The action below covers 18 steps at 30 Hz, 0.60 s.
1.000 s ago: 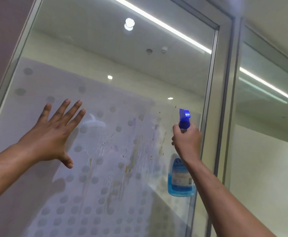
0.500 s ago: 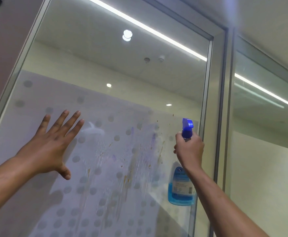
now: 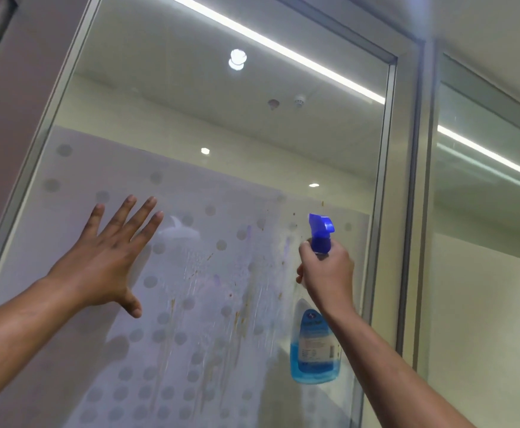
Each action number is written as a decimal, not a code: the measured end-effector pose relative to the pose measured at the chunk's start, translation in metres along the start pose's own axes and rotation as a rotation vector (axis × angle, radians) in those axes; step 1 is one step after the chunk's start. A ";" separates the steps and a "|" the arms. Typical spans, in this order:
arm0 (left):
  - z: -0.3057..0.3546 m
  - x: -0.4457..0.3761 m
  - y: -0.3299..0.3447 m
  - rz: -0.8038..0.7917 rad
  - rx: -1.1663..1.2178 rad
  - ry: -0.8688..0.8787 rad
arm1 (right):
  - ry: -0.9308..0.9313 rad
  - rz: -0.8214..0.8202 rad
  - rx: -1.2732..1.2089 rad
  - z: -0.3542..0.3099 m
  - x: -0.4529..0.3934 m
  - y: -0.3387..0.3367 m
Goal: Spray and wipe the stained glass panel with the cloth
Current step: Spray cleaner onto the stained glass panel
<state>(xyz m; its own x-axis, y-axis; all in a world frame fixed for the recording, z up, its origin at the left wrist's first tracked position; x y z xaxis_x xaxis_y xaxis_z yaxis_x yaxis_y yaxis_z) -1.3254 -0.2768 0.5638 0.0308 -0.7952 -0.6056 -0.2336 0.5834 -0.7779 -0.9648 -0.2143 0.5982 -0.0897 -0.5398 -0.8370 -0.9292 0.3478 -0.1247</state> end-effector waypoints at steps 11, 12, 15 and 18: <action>0.012 0.000 -0.007 -0.050 -0.036 -0.069 | 0.201 -0.173 -0.214 0.015 0.087 0.022; 0.013 0.001 -0.009 -0.045 -0.028 -0.069 | 0.232 -0.185 -0.247 0.019 0.092 0.020; 0.029 0.009 -0.012 0.010 0.068 -0.014 | 0.292 -0.196 -0.319 0.028 0.107 0.011; 0.083 0.032 -0.011 0.116 0.349 0.099 | 0.313 -0.204 -0.334 0.035 0.119 0.000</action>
<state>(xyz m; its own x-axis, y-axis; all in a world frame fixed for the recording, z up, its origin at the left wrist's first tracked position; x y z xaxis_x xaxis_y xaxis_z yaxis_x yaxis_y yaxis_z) -1.2411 -0.2947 0.5391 -0.0747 -0.7227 -0.6871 0.1160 0.6780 -0.7258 -0.9629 -0.2518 0.4803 0.0499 -0.7931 -0.6070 -0.9985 -0.0255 -0.0488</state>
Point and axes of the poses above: each hand's wrist, its own x-axis away from the middle knuckle, its own y-axis out of the palm, z = x × y, the point moved 2 cm from there along -x, towards the middle knuckle, and after that the axes turned 7 degrees about -z, right-handed, at the moved point
